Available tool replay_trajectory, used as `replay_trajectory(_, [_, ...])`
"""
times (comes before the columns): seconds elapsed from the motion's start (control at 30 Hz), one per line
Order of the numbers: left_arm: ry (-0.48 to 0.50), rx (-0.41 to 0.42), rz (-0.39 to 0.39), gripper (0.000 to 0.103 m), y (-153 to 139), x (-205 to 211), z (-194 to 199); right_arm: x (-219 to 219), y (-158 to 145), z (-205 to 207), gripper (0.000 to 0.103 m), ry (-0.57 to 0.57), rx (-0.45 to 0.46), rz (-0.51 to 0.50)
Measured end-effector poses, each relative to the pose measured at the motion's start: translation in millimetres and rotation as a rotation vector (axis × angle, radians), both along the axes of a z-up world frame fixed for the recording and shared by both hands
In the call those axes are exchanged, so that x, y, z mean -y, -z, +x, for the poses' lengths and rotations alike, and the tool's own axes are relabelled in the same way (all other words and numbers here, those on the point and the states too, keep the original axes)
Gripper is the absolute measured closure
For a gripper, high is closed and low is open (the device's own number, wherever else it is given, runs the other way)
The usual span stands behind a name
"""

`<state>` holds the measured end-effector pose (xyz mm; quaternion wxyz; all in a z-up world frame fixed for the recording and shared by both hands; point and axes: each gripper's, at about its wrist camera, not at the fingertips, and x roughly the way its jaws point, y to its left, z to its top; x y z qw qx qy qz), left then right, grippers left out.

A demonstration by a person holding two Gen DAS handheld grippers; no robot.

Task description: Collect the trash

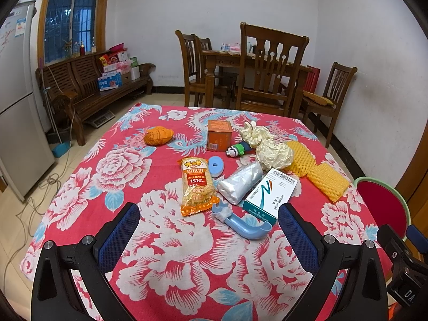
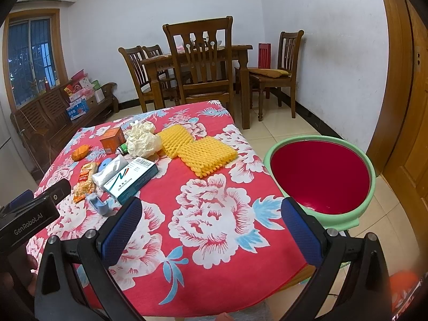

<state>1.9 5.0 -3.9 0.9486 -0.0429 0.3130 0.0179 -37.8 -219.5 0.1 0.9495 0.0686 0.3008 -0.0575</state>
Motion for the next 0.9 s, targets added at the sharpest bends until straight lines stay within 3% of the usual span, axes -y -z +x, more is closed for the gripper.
replay_trajectory(0.9, [-0.006,0.0,0.016,0.0,3.6,-1.5,2.8,1.0,1.0,2.8,0.001,-0.004,-0.005,0.003])
